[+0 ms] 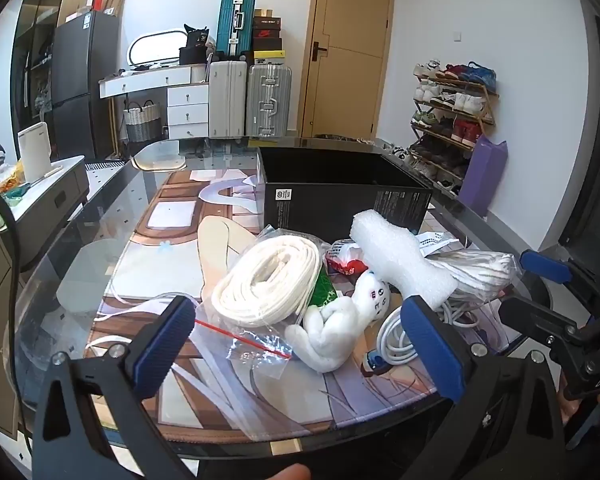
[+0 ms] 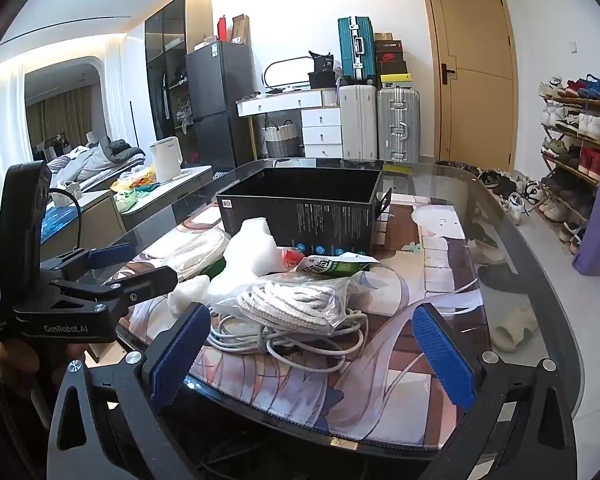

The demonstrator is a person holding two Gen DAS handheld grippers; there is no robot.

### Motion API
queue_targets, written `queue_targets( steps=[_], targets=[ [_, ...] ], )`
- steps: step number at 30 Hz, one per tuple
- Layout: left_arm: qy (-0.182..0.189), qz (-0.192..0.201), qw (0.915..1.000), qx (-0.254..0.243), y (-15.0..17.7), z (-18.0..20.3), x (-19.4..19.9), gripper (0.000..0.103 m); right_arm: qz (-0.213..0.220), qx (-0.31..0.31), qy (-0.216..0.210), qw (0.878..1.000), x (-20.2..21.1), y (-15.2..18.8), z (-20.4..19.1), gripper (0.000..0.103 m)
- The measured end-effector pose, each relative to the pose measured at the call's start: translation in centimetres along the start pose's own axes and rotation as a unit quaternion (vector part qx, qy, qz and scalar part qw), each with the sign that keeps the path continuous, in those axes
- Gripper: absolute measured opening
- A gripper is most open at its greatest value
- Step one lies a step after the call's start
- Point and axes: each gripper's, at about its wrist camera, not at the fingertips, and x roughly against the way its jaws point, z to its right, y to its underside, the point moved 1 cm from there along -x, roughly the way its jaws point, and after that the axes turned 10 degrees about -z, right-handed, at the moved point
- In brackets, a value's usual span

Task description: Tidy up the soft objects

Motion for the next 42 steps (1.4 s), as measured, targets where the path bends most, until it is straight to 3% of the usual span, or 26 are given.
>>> queue_targets(
  steps=[9, 42],
  targets=[
    [-0.017, 0.001, 0.9997, -0.016, 0.1, 0.3, 0.1, 0.103, 0.001, -0.002, -0.005, 1.000, -0.1, 0.1, 0.0, 0.103],
    [-0.031, 0.035, 0.9989, 0.007, -0.4, -0.8, 0.3, 0.103, -0.002, 0.008, -0.009, 1.000, -0.6, 0.1, -0.7, 0.103]
  ],
)
